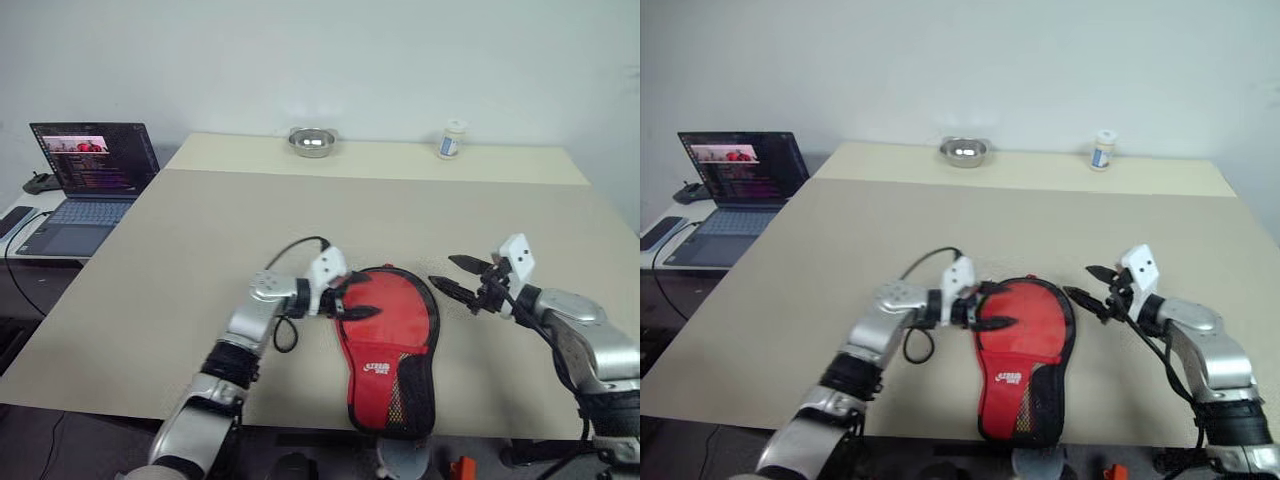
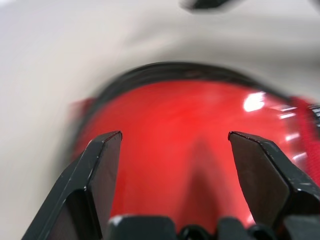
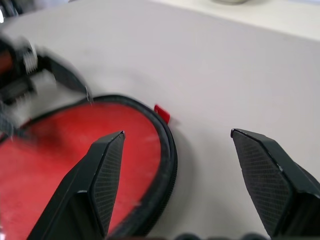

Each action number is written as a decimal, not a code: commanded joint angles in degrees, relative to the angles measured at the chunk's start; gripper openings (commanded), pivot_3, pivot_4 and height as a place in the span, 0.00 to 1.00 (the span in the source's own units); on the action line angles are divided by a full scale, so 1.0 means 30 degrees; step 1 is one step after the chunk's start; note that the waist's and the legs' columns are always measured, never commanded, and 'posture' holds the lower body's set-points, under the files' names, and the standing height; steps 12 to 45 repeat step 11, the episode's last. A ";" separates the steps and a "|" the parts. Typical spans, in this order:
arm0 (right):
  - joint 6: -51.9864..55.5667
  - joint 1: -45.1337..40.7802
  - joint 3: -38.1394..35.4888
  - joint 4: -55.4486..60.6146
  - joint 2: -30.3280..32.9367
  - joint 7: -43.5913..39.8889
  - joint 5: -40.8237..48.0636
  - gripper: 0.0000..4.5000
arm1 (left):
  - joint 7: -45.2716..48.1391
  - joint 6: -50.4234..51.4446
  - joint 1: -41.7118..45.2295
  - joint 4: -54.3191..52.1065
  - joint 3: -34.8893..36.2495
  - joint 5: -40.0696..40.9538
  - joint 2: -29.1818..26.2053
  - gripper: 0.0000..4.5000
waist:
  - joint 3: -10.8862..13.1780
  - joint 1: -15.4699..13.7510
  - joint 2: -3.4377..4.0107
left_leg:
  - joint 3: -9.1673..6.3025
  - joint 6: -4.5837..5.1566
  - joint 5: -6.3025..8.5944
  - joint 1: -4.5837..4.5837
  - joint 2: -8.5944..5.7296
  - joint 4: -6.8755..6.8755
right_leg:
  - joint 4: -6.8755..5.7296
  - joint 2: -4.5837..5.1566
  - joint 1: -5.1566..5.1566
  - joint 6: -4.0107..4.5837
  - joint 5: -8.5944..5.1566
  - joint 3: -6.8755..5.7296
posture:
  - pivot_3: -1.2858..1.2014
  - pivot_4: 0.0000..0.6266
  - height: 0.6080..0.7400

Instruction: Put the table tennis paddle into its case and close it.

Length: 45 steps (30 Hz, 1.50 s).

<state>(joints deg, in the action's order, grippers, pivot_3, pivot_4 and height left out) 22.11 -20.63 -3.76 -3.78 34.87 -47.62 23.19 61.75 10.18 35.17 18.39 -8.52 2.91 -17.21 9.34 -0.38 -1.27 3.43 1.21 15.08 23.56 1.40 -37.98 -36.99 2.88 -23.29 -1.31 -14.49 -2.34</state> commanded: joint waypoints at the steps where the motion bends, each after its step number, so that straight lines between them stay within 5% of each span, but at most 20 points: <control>1: -0.1685 -0.1029 -0.0521 -0.2202 0.0387 -0.1000 -0.0475 0.83 | -0.1337 0.0937 -0.0901 -0.2399 0.0520 0.0591 -0.0236 0.83 | 0.0008 -0.0033 0.0012 | 0.0000 0.0000 0.0000 0.0005 -0.0002 -0.0001 | 0.0005 0.0003 0.0000 -0.0001 -0.0001 -0.0001 | 0.52 0.24 1.00; 45: -0.1480 -0.0447 -0.1296 -0.1766 0.1306 -0.1526 -0.0354 0.83 | -0.2673 0.1343 -0.1076 -0.2104 0.1132 0.1061 -0.1060 0.83 | 0.0017 -0.0016 0.0022 | 0.0014 -0.0003 -0.0003 0.0006 -0.0010 -0.0050 | -0.0031 0.0038 -0.0002 0.0002 0.0002 0.0003 | 0.52 0.24 1.00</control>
